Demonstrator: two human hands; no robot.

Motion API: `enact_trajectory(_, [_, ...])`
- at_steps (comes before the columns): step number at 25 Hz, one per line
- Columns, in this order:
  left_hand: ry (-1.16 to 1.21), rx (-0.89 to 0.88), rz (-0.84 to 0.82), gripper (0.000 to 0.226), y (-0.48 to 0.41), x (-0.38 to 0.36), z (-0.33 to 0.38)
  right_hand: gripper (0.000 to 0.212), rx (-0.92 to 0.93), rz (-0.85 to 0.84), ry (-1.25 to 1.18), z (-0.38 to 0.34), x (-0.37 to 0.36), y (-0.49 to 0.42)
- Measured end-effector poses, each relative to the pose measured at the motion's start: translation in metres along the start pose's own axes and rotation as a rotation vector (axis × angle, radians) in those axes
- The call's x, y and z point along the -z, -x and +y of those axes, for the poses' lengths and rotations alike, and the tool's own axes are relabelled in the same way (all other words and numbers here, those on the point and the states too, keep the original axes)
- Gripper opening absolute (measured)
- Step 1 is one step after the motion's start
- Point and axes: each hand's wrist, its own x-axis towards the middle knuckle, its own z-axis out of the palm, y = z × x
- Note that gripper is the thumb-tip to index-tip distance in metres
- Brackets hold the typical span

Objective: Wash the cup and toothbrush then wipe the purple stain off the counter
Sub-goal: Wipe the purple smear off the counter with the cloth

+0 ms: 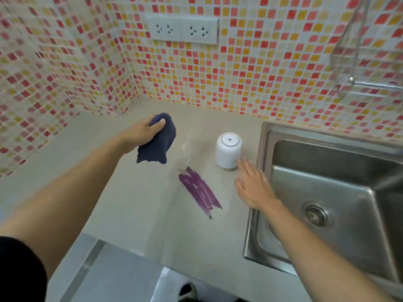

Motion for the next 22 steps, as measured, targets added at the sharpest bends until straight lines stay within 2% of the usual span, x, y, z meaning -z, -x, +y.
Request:
enact_trajectory(3, [-0.298, -0.11, -0.085, 0.038, -0.004, -0.021, -0.069, 0.056, -0.165, -0.044, -0.011, 0.002, -0.035, 0.002])
enact_trajectory(7, [-0.633, 0.045, -0.305, 0.069, 0.025, -0.085, -0.145, 0.054, -0.27, -0.021, -0.085, 0.009, -0.058, 0.011])
enact_trajectory(9, [-0.67, 0.051, -0.293, 0.077, 0.028, -0.095, -0.149, 0.053, -0.279, 0.01, -0.119, 0.008, -0.064, 0.011])
enact_trajectory(12, [-0.663, -0.074, -0.138, 0.082, 0.014, -0.094, -0.139, 0.055, -0.3, 0.066, -0.125, 0.007, -0.074, 0.01])
enact_trajectory(15, [-0.832, -0.165, -0.172, 0.079, -0.001, -0.104, -0.15, 0.064, -0.321, 0.12, -0.121, 0.005, -0.081, 0.01])
enact_trajectory(17, [-0.849, -0.193, -0.142, 0.074, -0.005, -0.111, -0.162, 0.063, -0.32, 0.15, -0.107, 0.007, -0.085, 0.01])
enact_trajectory(19, [-0.764, -0.207, -0.068, 0.072, -0.005, -0.112, -0.17, 0.062, -0.324, 0.173, -0.095, 0.009, -0.087, 0.006])
enact_trajectory(22, [-0.49, -0.051, 0.065, 0.054, -0.008, -0.12, -0.162, 0.062, -0.335, 0.184, -0.062, 0.009, -0.09, 0.005])
